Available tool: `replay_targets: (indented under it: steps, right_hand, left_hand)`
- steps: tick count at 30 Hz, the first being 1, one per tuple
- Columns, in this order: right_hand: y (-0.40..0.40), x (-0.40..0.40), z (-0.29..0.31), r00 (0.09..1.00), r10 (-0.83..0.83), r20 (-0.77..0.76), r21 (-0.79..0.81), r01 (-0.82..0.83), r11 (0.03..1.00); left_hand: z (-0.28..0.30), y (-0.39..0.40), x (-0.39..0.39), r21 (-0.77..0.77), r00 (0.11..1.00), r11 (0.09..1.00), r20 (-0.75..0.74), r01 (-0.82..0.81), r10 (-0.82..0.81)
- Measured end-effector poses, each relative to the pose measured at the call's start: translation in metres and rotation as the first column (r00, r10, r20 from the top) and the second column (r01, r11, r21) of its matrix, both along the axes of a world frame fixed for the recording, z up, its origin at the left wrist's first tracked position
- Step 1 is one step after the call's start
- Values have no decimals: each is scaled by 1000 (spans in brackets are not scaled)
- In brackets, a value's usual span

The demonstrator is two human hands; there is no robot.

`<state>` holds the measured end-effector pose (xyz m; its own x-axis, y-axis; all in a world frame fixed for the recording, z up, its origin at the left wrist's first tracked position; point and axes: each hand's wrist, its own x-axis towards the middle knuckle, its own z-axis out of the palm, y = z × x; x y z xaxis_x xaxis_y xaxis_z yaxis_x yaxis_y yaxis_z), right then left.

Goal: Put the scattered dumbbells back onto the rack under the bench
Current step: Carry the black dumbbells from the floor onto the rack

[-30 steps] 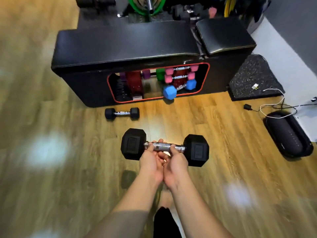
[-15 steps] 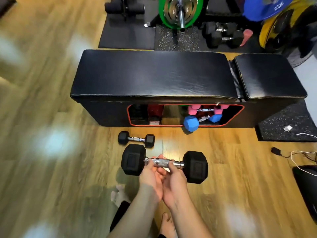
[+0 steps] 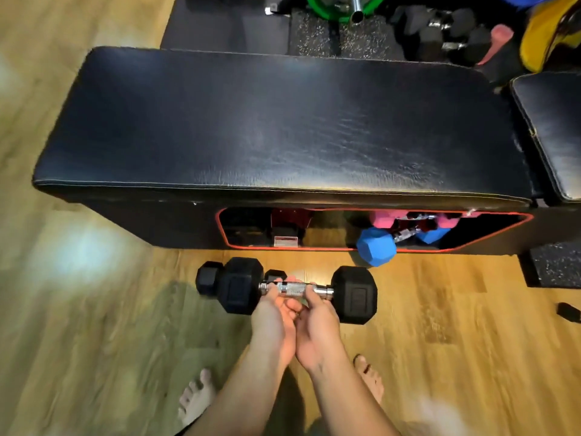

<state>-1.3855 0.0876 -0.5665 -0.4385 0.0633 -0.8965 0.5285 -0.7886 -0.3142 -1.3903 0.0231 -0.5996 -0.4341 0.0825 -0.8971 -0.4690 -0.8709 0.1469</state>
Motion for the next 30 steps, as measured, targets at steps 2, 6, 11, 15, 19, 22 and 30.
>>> replay_targets:
  steps: [2,6,11,15,19,22,30]
  right_hand:
    - [2,-15,-37,999,37,-1,11,-37,999]
    - [1,-40,-104,997,74,-19,16,-74,997]
    - [0,-77,-181,991,131,-34,50,-130,990]
    - [-2,-106,-225,990,121,-71,34,-119,992]
    - [-6,-129,-244,994,81,-69,17,-80,997]
    - [-6,-144,-249,993,74,-91,5,-74,997]
    - [-3,-164,-262,986,68,-151,1,-69,998]
  left_hand:
    - [-39,3,-14,-14,1000,1000,8,-11,11]
    - [-110,5,-43,-40,1000,999,7,-4,5]
    - [-189,4,-85,-156,994,983,-43,93,-100]
    - [-217,3,-115,-259,991,959,-31,115,-127]
    - [-232,2,-139,-318,991,939,20,131,-131]
    - [-231,1,-154,-337,992,933,21,124,-124]
    - [-226,3,-172,-356,986,923,-32,143,-165]
